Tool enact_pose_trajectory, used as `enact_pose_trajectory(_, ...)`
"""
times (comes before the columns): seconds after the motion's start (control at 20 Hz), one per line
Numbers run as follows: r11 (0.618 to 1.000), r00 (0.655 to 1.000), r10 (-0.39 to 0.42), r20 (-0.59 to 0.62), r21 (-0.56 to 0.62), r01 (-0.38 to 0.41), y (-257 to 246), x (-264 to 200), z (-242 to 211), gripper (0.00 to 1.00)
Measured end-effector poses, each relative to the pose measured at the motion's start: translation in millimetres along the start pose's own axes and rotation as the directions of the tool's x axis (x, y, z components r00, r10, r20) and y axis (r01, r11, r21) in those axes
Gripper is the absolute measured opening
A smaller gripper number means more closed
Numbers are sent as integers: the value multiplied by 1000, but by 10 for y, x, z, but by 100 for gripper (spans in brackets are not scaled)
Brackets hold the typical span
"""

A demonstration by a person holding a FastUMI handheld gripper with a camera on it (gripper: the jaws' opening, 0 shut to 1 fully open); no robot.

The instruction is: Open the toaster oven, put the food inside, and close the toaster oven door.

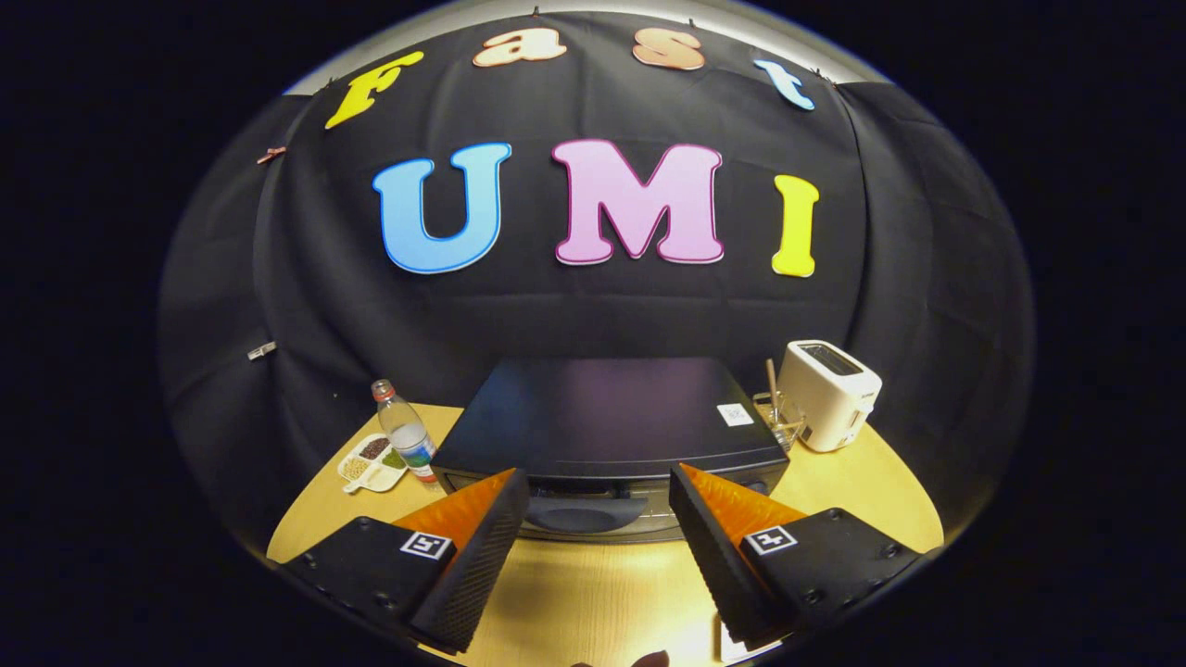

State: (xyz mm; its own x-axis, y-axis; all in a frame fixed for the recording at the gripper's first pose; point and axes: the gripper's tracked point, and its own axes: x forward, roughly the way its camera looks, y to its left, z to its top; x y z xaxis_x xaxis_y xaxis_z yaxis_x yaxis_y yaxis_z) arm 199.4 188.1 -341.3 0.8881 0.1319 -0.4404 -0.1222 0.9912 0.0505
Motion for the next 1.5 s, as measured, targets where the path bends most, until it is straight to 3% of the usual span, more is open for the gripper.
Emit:
enact_pose_trajectory(0.25,1000,997,-5,-78,13,6,67,399,-333,99)
enact_pose_trajectory(0.55,999,992,-34,-123,-19,32,91,481,-442,99)
enact_pose_trajectory(0.8,999,991,-36,-127,-7,35,58,63,-750,100)
enact_pose_trajectory(1.15,999,958,-38,-285,-8,37,-11,-446,-1647,100)
enact_pose_trajectory(1.5,998,950,40,-310,66,-21,-252,-924,-1500,100)
